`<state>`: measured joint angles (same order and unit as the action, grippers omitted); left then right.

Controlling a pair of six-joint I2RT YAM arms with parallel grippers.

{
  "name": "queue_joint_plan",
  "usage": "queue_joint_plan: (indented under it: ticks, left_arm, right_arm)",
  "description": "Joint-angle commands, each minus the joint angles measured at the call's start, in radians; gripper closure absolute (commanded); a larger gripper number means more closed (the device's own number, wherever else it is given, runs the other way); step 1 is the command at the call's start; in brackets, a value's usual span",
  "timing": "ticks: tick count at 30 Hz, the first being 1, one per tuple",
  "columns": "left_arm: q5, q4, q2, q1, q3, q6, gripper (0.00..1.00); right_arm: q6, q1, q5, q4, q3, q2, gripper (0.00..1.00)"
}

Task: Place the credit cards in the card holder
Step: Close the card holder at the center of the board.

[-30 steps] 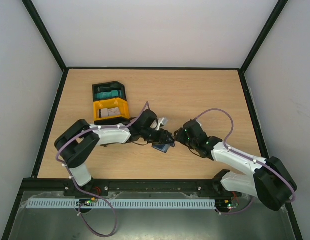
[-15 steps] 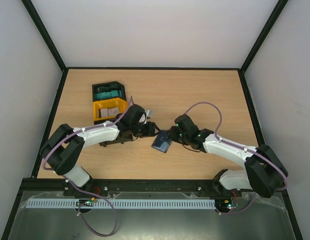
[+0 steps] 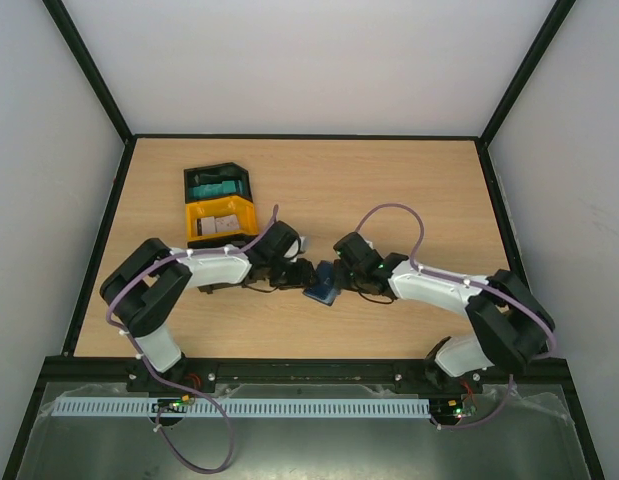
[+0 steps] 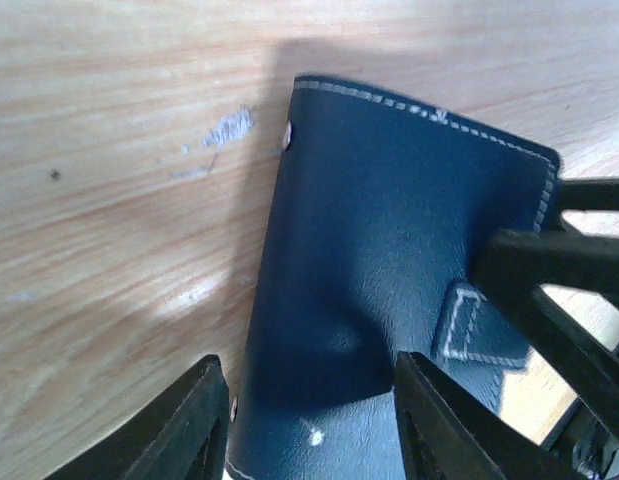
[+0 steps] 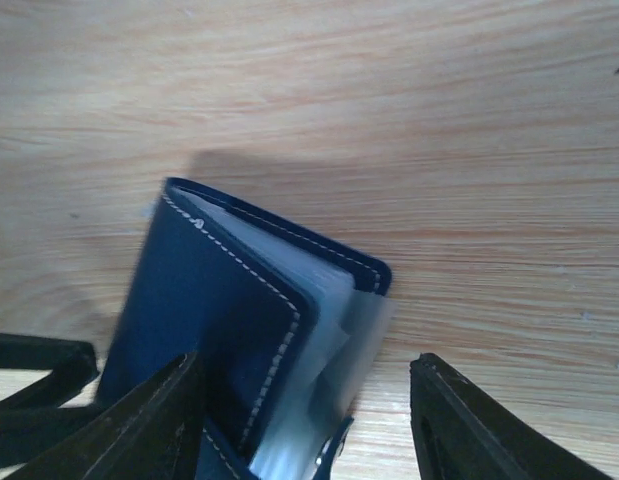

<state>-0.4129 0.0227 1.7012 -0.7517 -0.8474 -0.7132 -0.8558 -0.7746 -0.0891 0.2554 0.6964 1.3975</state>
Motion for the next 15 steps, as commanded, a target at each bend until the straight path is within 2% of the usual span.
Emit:
queue_joint_plan:
  ticks: [1,7,15]
  left_arm:
    - [0.032,0.054,0.033,-0.034,-0.032,0.026,0.53]
    - [0.052,0.073,0.069,-0.048,-0.05,0.033,0.53]
    - [0.039,0.133,0.096,-0.036,-0.087,0.052,0.5]
  right_arm:
    - [0.051,-0.007,0.015,0.065,0.038,0.057,0.44]
    - [0.059,-0.008,0.032,0.08,0.042,0.103,0.45]
    - [0.108,-0.001,0.022,0.078,0.029,0.18,0.61]
